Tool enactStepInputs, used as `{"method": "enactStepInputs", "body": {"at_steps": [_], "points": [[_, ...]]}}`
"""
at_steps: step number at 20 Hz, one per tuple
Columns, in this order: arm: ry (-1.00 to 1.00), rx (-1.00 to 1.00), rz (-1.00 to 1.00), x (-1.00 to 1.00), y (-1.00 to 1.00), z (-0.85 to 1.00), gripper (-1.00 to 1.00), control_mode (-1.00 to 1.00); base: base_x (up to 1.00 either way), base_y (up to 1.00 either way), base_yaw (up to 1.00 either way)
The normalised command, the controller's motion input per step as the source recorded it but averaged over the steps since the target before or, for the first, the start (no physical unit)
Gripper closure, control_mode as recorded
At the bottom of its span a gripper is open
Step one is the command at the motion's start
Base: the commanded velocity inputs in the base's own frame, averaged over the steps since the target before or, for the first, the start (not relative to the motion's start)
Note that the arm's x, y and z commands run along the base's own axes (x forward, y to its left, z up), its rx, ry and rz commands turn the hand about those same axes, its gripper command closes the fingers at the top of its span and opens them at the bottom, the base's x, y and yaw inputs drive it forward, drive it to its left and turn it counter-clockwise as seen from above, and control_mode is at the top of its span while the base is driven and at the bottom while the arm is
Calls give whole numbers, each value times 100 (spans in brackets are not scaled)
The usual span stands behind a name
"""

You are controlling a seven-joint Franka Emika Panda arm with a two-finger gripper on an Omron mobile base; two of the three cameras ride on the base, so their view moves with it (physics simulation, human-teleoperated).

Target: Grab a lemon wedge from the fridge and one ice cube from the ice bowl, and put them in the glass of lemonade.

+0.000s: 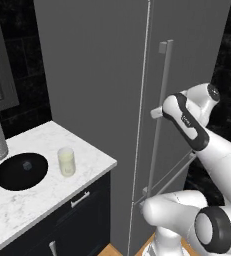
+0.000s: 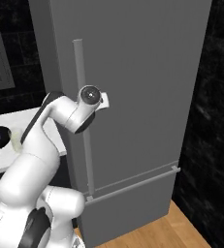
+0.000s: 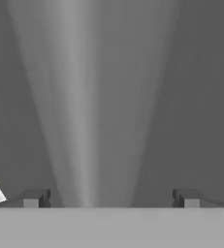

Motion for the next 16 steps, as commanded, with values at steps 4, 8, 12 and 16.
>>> {"method": "enactStepInputs", "body": {"at_steps": [4, 8, 12, 16], "points": [[-6, 14, 0, 58, 1, -22, -100, -100, 0, 0, 0], [-9, 22, 0, 49, 0, -48, -100, -100, 0, 0, 0], [-9, 18, 0, 24, 5, -44, -100, -100, 0, 0, 0], [0, 1, 0, 0, 21, -1, 100, -100, 0, 0, 0]]}}
